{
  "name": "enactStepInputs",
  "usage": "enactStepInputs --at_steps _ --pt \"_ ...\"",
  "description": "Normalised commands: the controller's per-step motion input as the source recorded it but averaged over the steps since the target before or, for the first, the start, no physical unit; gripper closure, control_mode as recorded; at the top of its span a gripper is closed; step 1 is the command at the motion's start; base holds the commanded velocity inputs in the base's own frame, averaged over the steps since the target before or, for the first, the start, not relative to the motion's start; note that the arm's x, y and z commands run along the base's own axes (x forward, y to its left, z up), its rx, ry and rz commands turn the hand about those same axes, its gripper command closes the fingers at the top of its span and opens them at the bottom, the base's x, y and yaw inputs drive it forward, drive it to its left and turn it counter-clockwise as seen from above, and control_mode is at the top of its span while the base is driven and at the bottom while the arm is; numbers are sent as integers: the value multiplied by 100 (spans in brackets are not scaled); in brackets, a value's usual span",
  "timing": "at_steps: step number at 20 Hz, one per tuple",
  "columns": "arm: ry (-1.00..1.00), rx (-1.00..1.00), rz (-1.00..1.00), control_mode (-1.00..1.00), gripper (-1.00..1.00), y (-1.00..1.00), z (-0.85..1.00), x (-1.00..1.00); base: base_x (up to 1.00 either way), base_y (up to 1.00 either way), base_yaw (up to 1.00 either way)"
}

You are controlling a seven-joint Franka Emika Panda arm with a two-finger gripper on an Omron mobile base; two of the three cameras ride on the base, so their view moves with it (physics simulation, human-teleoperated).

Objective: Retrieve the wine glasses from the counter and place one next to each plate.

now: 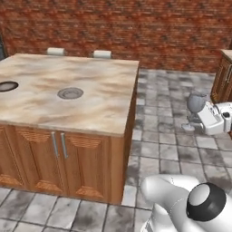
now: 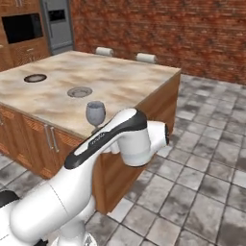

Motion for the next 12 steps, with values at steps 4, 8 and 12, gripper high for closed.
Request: enactStepInputs --at_steps 4,8,12 --pt "0 0 0 100 100 0 0 0 28 100 -51" --pt "0 0 0 100 100 0 0 0 -18 100 -37" --pt "0 0 0 100 100 0 0 0 -29 100 -34"
